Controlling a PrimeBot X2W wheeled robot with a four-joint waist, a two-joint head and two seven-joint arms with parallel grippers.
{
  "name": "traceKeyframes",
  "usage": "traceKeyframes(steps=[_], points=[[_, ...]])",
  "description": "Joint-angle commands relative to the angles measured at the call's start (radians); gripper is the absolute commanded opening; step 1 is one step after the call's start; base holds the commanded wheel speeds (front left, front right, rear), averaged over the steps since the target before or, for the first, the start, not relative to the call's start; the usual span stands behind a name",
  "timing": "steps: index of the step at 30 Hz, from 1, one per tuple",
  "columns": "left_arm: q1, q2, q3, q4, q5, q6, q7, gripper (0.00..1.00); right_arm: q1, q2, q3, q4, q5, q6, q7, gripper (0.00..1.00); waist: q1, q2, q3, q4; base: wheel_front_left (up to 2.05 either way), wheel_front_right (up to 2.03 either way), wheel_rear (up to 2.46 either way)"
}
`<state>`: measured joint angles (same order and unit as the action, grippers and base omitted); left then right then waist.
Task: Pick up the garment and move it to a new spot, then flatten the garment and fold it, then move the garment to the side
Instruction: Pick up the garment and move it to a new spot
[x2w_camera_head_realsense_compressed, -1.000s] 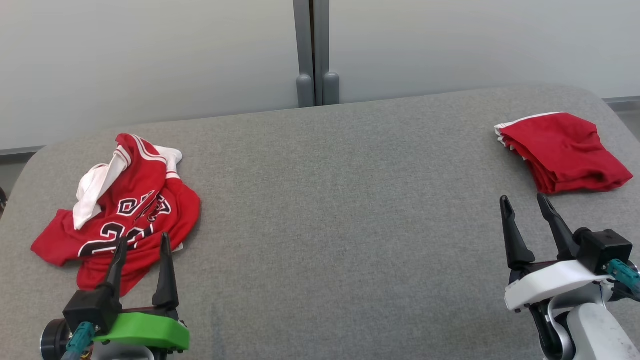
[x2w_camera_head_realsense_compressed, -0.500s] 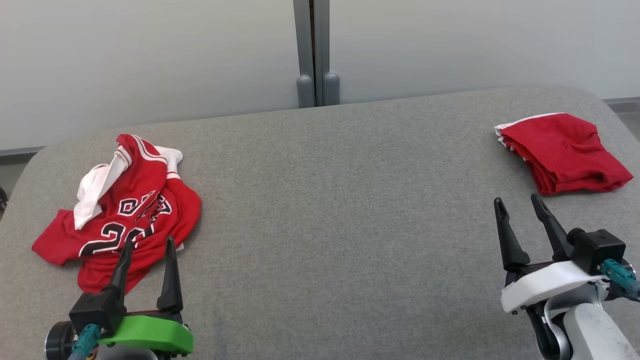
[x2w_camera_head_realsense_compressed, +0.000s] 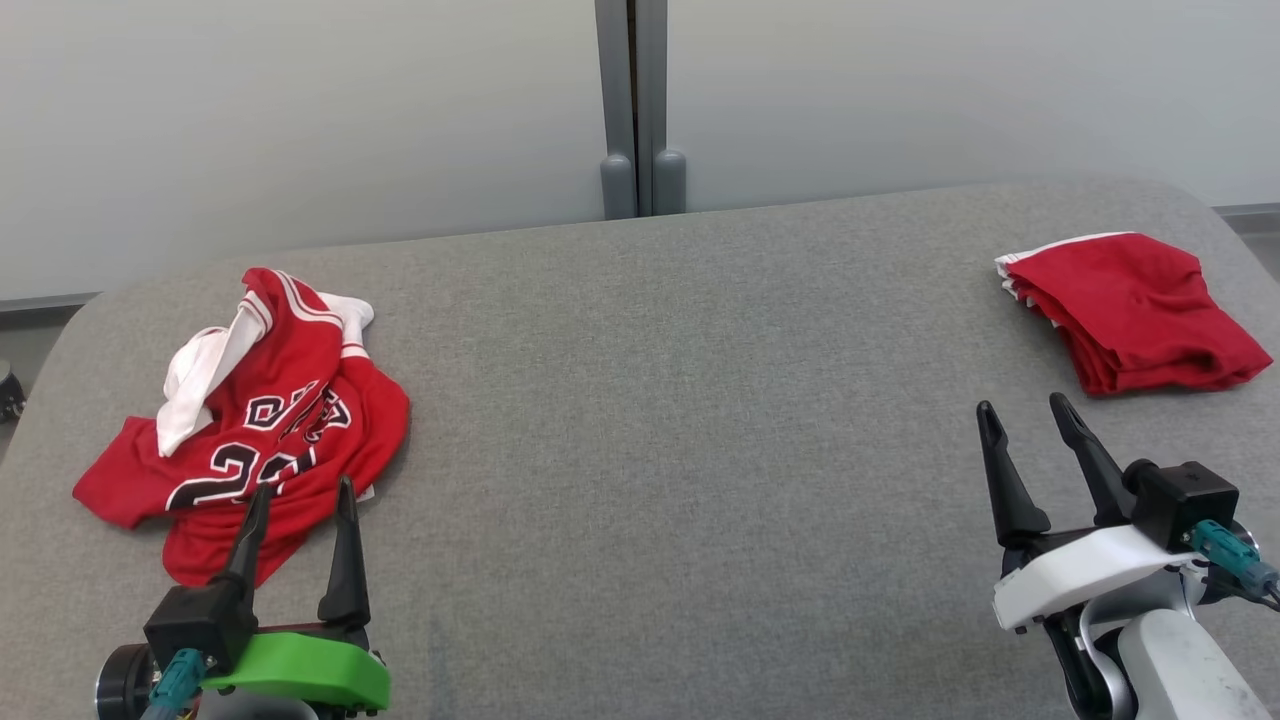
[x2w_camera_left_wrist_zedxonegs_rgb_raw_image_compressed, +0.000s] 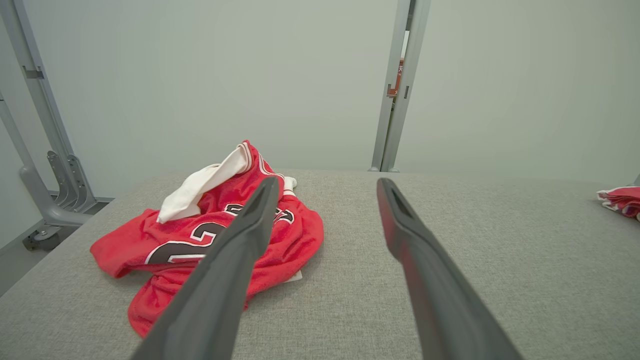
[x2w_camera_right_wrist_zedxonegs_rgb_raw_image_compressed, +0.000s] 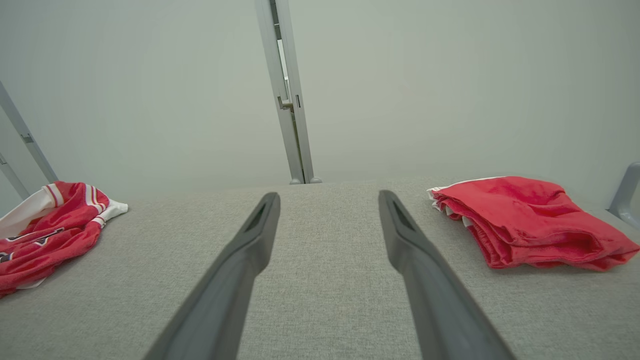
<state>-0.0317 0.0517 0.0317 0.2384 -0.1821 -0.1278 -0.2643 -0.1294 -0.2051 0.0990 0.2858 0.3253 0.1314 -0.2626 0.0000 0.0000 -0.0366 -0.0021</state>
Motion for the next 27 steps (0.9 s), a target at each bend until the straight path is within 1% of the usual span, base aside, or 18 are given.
traceKeyframes(steps=[1,5,11,19,27], points=[[-0.001,0.0,0.003,0.004,0.005,-0.003,0.0,1.0,-0.012,-0.001,0.002,0.003,0.009,-0.001,-0.003,1.0,0.0,0.0,0.0,0.002,0.0,0.0,0.0],[-0.007,0.0,0.007,0.005,0.005,-0.003,0.0,1.0,-0.014,0.003,0.011,0.004,0.011,-0.001,-0.003,1.0,0.0,0.0,0.002,0.016,0.0,0.0,0.0],[-0.017,0.0,0.02,0.005,0.011,-0.003,0.0,1.0,-0.017,0.01,0.03,0.009,0.02,-0.001,-0.003,1.0,0.0,0.0,0.008,0.063,0.0,0.0,0.0],[-0.023,0.0,0.046,0.009,0.023,0.0,0.0,1.0,-0.025,0.023,0.063,0.017,0.029,-0.001,-0.003,1.0,0.0,0.0,0.015,0.165,0.0,0.0,0.0],[-0.022,0.0,0.067,0.018,0.03,0.015,0.0,1.0,-0.039,0.04,0.096,0.022,0.039,-0.001,-0.003,1.0,0.0,0.0,0.021,0.277,0.0,0.0,0.0]])
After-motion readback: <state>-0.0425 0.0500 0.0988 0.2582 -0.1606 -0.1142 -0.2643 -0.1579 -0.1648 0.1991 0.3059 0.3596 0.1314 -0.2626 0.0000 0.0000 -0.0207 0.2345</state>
